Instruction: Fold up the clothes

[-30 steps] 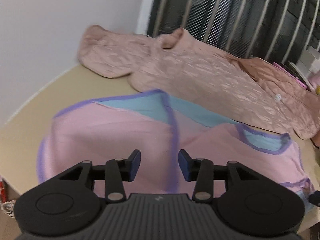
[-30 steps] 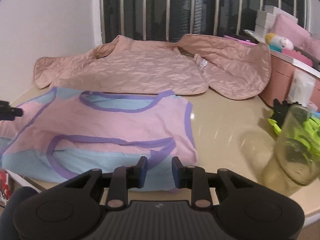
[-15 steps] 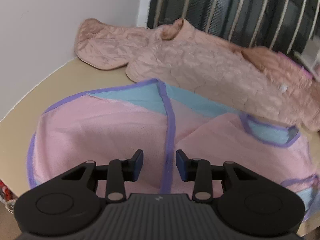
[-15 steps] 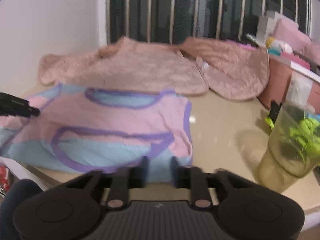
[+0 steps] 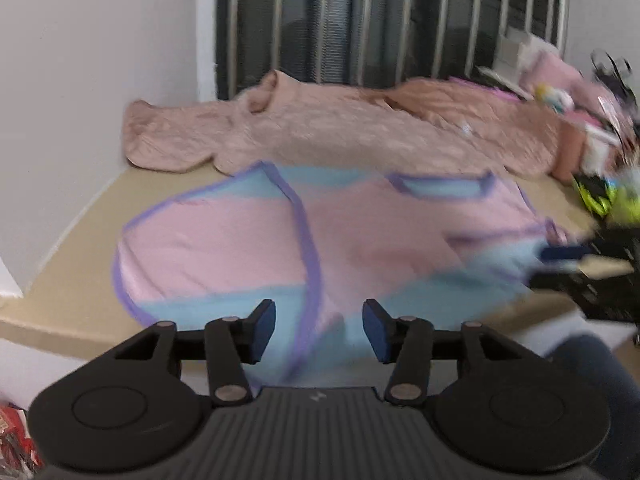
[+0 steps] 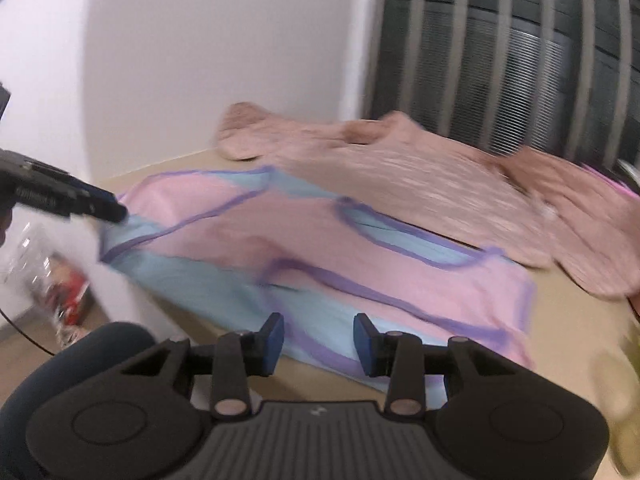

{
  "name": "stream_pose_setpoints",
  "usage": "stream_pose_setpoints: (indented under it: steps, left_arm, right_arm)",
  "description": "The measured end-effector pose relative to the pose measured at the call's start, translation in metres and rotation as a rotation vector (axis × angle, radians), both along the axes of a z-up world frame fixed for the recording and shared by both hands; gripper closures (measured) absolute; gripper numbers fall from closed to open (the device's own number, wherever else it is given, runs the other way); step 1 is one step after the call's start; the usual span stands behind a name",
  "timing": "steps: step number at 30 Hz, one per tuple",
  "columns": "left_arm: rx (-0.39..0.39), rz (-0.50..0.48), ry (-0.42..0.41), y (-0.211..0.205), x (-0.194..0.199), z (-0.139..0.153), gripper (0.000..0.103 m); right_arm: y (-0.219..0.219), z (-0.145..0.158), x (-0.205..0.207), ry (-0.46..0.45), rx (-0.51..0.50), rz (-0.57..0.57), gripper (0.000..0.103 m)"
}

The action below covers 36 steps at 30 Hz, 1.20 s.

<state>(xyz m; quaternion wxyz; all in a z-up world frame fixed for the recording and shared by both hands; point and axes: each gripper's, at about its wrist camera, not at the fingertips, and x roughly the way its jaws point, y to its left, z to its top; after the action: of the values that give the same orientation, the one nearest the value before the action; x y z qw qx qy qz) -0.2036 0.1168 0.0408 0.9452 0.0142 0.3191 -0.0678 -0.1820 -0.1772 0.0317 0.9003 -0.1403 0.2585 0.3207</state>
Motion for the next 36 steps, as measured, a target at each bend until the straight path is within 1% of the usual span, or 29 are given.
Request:
stream_pose_setpoints:
  steps: [2,4,5,6,8,9,11,12,14,16,17,19,21,23,25,27,29,31,33,34,35,36]
  left_arm:
    - [0.035,-0.029,0.000,-0.008,-0.006,-0.007,0.054]
    - [0.064,-0.074,-0.023,-0.013,-0.011,-0.010,0.054]
    - [0.073,-0.087,-0.029,-0.016,-0.012,-0.011,0.054]
    - [0.082,-0.090,-0.041,-0.018,-0.012,-0.012,0.054]
    - [0.116,-0.096,-0.075,-0.026,-0.013,-0.016,0.054]
    - [0.165,-0.100,-0.105,-0.032,-0.014,-0.019,0.054]
    - [0.317,-0.103,-0.187,-0.047,-0.020,-0.028,0.054]
    - [0.376,-0.120,-0.215,-0.053,-0.022,-0.033,0.054]
    - [0.445,-0.170,-0.234,-0.059,-0.028,-0.041,0.054]
    - [0.459,-0.212,-0.223,-0.061,-0.032,-0.047,0.054]
    - [0.466,-0.224,-0.213,-0.060,-0.034,-0.049,0.054]
    - [0.508,-0.239,-0.204,-0.058,-0.035,-0.056,0.053]
    - [0.568,-0.258,-0.199,-0.057,-0.036,-0.064,0.053]
    - [0.631,-0.283,-0.198,-0.056,-0.035,-0.073,0.053]
    - [0.680,-0.308,-0.204,-0.055,-0.033,-0.082,0.053]
    - [0.730,-0.332,-0.226,-0.054,-0.032,-0.090,0.053]
    - [0.777,-0.353,-0.254,-0.055,-0.033,-0.095,0.054]
    - [0.802,-0.364,-0.262,-0.054,-0.033,-0.097,0.062]
    - [0.795,-0.365,-0.255,-0.049,-0.031,-0.095,0.078]
    - [0.788,-0.366,-0.248,-0.047,-0.030,-0.093,0.084]
    - [0.764,-0.364,-0.228,-0.043,-0.028,-0.088,0.093]
    - [0.739,-0.363,-0.209,-0.040,-0.027,-0.083,0.093]
  right_arm:
    - [0.014,-0.005,0.005,0.017,0.007,0.026,0.068]
    - [0.026,-0.009,0.012,0.059,0.033,0.035,0.068]
    - [0.031,-0.011,0.016,0.082,0.038,0.035,0.080]
    - [0.036,-0.013,0.020,0.098,0.036,0.033,0.094]
    - [0.037,-0.013,0.024,0.111,0.055,-0.007,0.097]
    - [0.036,-0.013,0.027,0.123,0.071,-0.035,0.099]
    - [0.029,-0.012,0.037,0.173,0.133,-0.108,0.100]
    - [0.026,-0.011,0.041,0.191,0.152,-0.130,0.100]
    - [0.021,-0.009,0.047,0.220,0.182,-0.168,0.100]
    - [0.020,-0.007,0.046,0.214,0.164,-0.187,0.099]
    - [0.020,-0.006,0.044,0.197,0.144,-0.179,0.094]
    - [0.020,-0.002,0.036,0.129,0.111,-0.124,0.088]
    - [0.022,0.001,0.024,0.043,0.068,0.005,0.070]
    - [0.033,0.000,0.006,-0.040,-0.019,0.132,0.067]
    - [0.046,-0.007,-0.006,-0.090,-0.113,0.219,0.067]
    - [0.058,-0.017,-0.008,-0.109,-0.176,0.257,0.067]
    - [0.064,-0.024,-0.008,-0.121,-0.207,0.276,0.067]
    - [0.068,-0.029,-0.007,-0.122,-0.226,0.281,0.067]
    - [0.067,-0.034,-0.009,-0.118,-0.236,0.287,0.069]
    - [0.067,-0.035,-0.010,-0.111,-0.240,0.286,0.070]
    - [0.065,-0.035,-0.011,-0.110,-0.238,0.285,0.072]
    - [0.066,-0.033,-0.009,-0.101,-0.228,0.287,0.078]
